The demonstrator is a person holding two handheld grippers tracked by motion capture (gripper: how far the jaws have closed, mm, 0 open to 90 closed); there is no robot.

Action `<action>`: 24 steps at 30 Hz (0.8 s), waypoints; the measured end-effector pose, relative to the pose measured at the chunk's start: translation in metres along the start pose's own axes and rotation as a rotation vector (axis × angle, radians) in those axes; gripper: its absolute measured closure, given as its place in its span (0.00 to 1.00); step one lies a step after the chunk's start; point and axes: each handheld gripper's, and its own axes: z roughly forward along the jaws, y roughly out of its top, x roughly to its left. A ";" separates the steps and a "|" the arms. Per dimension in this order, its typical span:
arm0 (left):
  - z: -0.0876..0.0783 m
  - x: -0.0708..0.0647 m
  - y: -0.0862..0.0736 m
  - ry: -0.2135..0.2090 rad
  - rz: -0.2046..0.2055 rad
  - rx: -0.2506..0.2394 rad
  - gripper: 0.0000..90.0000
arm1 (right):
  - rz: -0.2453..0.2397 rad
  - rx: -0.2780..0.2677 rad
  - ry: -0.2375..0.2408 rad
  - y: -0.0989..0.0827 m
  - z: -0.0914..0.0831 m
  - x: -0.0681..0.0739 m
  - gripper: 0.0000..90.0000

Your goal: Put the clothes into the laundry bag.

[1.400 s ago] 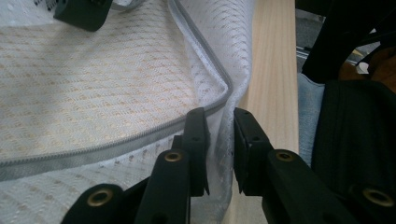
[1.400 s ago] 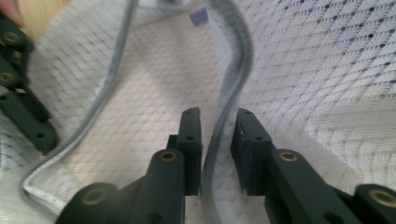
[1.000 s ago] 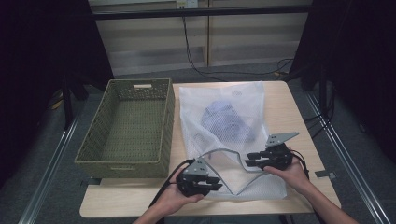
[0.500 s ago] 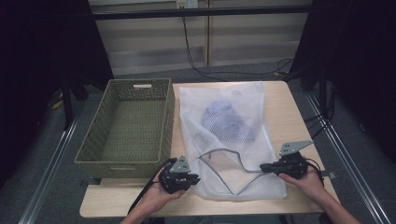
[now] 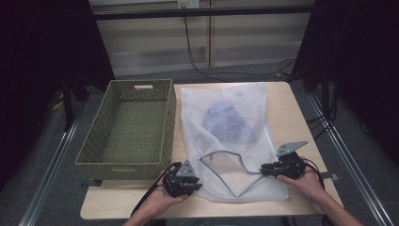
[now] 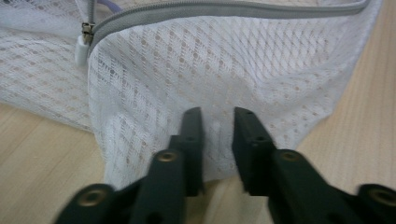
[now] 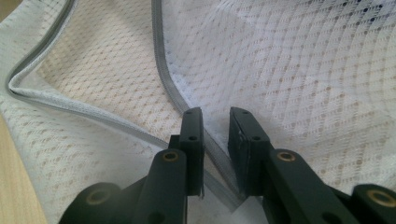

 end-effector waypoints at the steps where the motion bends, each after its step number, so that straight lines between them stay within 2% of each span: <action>1: 0.000 0.000 0.000 -0.002 -0.010 0.003 0.92 | 0.002 0.002 -0.005 0.000 0.000 0.000 0.84; 2: 0.000 -0.002 0.000 -0.003 -0.025 -0.009 0.96 | 0.001 0.002 -0.005 0.000 0.000 0.000 0.84; 3: -0.002 0.000 0.001 -0.006 0.008 0.026 0.99 | 0.003 0.006 -0.008 0.001 0.000 0.000 0.84; 4: -0.003 0.000 0.001 -0.008 0.021 0.040 1.00 | 0.002 0.008 -0.016 0.001 0.000 0.001 0.84; 5: -0.002 -0.003 0.001 -0.002 -0.017 0.028 1.00 | -0.003 0.014 -0.026 0.001 0.000 0.001 0.84; 6: -0.003 -0.003 -0.001 -0.010 -0.024 0.022 1.00 | -0.008 0.013 -0.031 0.001 0.000 0.002 0.84; 7: -0.006 -0.002 -0.001 -0.021 -0.001 0.049 1.00 | -0.005 0.016 -0.038 0.001 0.000 0.002 0.84; 8: -0.005 -0.005 -0.004 -0.020 -0.043 0.016 1.00 | -0.005 0.016 -0.047 0.001 0.000 0.002 0.84; 9: -0.008 -0.004 -0.005 -0.023 -0.022 0.038 1.00 | -0.003 0.016 -0.053 0.001 0.000 0.001 0.84; 10: -0.009 -0.007 -0.007 -0.017 -0.045 0.027 1.00 | 0.002 0.017 -0.054 0.001 -0.001 0.000 0.84; 12: -0.014 -0.010 -0.012 -0.007 -0.045 0.035 0.99 | 0.015 0.020 -0.063 0.000 -0.002 -0.001 0.85; 13: -0.018 -0.010 -0.014 -0.004 -0.011 0.059 0.97 | 0.013 0.022 -0.063 0.000 -0.003 -0.001 0.85; 14: -0.020 -0.010 -0.016 0.001 -0.017 0.066 0.97 | 0.012 0.020 -0.064 0.000 -0.003 -0.001 0.86; 15: -0.021 -0.013 -0.019 -0.002 -0.066 0.037 0.97 | 0.012 0.020 -0.068 0.000 -0.003 -0.002 0.87; 16: -0.023 -0.012 -0.022 -0.018 -0.066 0.041 0.97 | 0.013 0.024 -0.073 0.000 -0.003 -0.001 0.87; 17: -0.025 -0.012 -0.024 -0.029 -0.088 0.032 0.97 | 0.013 0.022 -0.074 0.000 -0.003 -0.001 0.88; 24: -0.036 -0.017 -0.036 -0.022 -0.103 0.045 0.95 | 0.026 0.022 -0.087 0.000 -0.003 -0.002 0.89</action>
